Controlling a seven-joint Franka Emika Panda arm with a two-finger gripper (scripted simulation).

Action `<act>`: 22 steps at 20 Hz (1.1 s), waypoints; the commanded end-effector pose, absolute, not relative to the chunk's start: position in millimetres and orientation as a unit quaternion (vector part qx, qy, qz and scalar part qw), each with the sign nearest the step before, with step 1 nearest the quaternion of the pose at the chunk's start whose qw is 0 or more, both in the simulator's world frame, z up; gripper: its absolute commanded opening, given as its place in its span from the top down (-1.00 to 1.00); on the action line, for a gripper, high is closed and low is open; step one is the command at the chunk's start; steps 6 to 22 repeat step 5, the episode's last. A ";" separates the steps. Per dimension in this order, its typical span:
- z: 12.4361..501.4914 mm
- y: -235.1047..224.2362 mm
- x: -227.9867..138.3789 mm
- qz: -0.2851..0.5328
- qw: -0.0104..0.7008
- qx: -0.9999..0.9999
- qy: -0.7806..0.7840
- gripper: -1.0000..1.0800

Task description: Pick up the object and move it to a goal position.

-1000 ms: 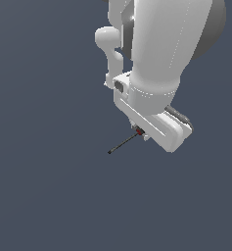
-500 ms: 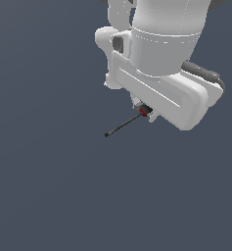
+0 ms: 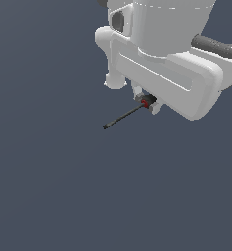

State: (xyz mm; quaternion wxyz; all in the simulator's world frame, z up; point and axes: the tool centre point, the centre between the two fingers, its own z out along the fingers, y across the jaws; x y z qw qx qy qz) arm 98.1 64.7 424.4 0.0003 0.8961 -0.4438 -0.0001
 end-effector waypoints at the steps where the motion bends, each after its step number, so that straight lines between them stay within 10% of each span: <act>1: 427.7 64.7 98.5 0.000 0.000 0.896 -0.444 1.00; 22: 428.8 64.8 98.8 0.000 0.000 0.896 -0.444 1.00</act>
